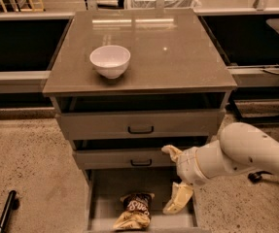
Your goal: Pick brown chip bag from bottom drawer and place on counter
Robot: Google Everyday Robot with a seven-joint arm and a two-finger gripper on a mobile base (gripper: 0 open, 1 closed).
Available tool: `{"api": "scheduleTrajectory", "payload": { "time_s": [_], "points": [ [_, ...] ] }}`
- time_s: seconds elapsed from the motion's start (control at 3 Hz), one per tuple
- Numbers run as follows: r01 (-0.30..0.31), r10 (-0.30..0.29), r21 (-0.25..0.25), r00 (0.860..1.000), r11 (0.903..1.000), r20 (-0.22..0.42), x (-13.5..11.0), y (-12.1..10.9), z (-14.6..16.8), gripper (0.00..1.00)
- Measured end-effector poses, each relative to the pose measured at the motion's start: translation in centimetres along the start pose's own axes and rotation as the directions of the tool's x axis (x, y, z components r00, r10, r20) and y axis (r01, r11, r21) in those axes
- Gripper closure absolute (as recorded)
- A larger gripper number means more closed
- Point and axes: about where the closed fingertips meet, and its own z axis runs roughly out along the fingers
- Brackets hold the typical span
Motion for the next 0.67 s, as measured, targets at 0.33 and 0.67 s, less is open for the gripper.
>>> {"api": "scheduleTrajectory", "payload": {
  "time_s": [0.33, 0.67],
  "points": [
    [0.009, -0.010, 0.052, 1.000, 0.9986, 0.004, 0.1, -1.3, 0.1, 0.00],
    [0.010, -0.013, 0.049, 0.999, 0.9988, 0.043, 0.1, -3.5, 2.5, 0.00]
  ]
}}
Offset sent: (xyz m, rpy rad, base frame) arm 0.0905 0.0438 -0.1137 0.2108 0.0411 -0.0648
